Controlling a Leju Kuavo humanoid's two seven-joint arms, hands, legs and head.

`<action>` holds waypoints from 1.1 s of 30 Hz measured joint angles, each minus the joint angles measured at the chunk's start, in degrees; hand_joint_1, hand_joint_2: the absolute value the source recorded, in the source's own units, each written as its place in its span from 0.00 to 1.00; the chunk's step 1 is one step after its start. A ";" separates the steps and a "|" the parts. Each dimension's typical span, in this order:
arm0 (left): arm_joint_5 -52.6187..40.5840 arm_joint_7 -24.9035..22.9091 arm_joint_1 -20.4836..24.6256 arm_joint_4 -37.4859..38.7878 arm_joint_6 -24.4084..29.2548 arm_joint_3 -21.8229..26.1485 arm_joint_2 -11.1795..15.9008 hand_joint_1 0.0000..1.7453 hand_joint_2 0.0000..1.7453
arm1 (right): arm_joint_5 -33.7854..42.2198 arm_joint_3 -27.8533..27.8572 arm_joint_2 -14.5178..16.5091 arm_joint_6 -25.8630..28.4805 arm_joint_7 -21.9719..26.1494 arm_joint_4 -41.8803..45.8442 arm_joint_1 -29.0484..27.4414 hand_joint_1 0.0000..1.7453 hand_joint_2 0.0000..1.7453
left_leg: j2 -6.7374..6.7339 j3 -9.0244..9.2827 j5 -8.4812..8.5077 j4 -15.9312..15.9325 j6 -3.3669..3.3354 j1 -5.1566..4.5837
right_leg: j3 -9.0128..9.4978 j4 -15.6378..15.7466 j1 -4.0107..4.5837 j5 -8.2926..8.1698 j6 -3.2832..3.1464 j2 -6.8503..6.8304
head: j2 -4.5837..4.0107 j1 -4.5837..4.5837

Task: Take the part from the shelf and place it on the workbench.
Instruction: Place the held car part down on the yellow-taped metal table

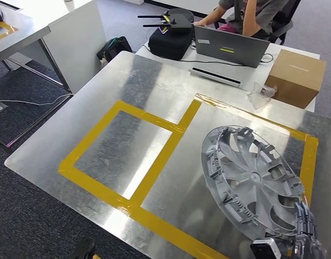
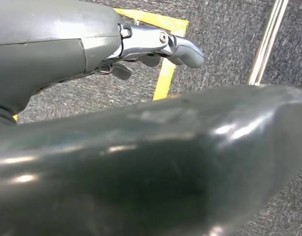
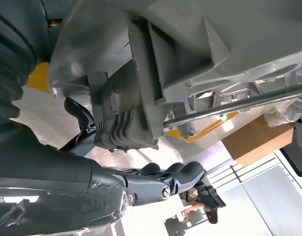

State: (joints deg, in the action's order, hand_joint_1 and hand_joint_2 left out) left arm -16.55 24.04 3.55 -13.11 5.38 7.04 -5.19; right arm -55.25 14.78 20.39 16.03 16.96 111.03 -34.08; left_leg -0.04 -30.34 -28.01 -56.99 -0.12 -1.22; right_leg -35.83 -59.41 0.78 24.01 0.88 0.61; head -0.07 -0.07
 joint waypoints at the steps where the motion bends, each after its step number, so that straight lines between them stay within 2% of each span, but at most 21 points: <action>1: -0.01 0.00 0.00 0.00 0.00 0.01 -0.01 0.00 0.00 | 0.00 0.00 0.00 -0.06 0.00 0.00 0.00 0.00 1.00 | 0.00 -0.01 0.00 0.00 0.00 0.00 | -0.01 0.00 0.00 0.00 0.00 0.00 | 0.00 0.01; 9: -0.70 -0.02 -0.01 0.00 -0.04 0.68 -0.05 0.00 0.00 | 1.44 0.09 0.00 -5.29 -2.60 -0.06 0.01 0.00 1.00 | 0.00 -0.03 -0.01 0.00 -0.01 0.02 | -0.02 0.00 0.01 0.02 0.01 0.01 | 0.00 0.00; 13: -1.08 -0.02 -0.06 0.00 -0.16 1.28 -0.04 0.00 0.00 | 11.21 0.71 0.00 -13.79 -5.78 -0.25 0.11 0.00 1.00 | 0.00 -0.03 -0.01 0.00 -0.01 0.02 | -0.02 0.00 0.01 0.01 0.01 0.00 | 0.01 0.00; 15: -1.28 0.02 -0.11 0.00 -0.34 1.53 -0.03 0.00 0.00 | 16.32 1.45 0.00 -18.14 -6.84 -0.15 0.28 0.00 0.50 | 0.00 -0.02 0.00 0.00 -0.02 0.03 | -0.01 0.00 0.02 0.01 0.01 0.00 | 0.00 0.02; 17: -1.47 0.06 -0.16 0.00 -0.45 1.73 -0.01 0.00 0.00 | 17.66 2.47 0.00 -20.19 -6.95 0.06 0.47 0.00 0.50 | 0.00 -0.02 0.00 0.00 -0.02 0.04 | -0.01 0.00 0.04 0.01 0.01 0.01 | 0.00 0.01; 19: -1.68 0.08 -0.19 0.00 -0.45 1.92 0.01 0.00 0.00 | 16.00 3.33 0.00 -20.23 -6.59 0.24 0.58 0.00 1.00 | 0.00 -0.02 -0.01 0.00 -0.02 0.04 | -0.02 0.00 0.03 0.01 0.02 0.02 | 0.00 -0.01; 28: -2.05 0.09 -0.24 0.00 -0.20 2.81 0.03 0.00 0.00 | 10.16 3.99 0.00 -16.99 -5.90 0.44 1.26 0.00 1.00 | 0.00 -0.04 0.00 0.00 -0.02 0.05 | -0.01 0.00 0.04 0.02 0.03 -0.02 | 0.00 0.00; 33: -2.42 0.09 -0.25 0.00 -0.38 2.98 0.04 0.00 0.00 | 13.70 4.14 0.00 -19.72 -5.99 0.44 1.39 0.00 1.00 | 0.00 -0.04 0.00 0.00 -0.02 0.05 | -0.02 0.00 0.04 0.02 0.03 0.00 | 0.01 0.00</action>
State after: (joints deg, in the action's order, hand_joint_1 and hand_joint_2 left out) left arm -18.97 24.13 3.30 -13.11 5.00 10.02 -5.15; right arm -41.56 18.91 20.39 -3.69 10.97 111.47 -32.69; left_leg -0.04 -30.38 -28.02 -56.99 -0.14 -1.17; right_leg -35.84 -59.41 0.82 24.03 0.91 0.61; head -0.06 -0.07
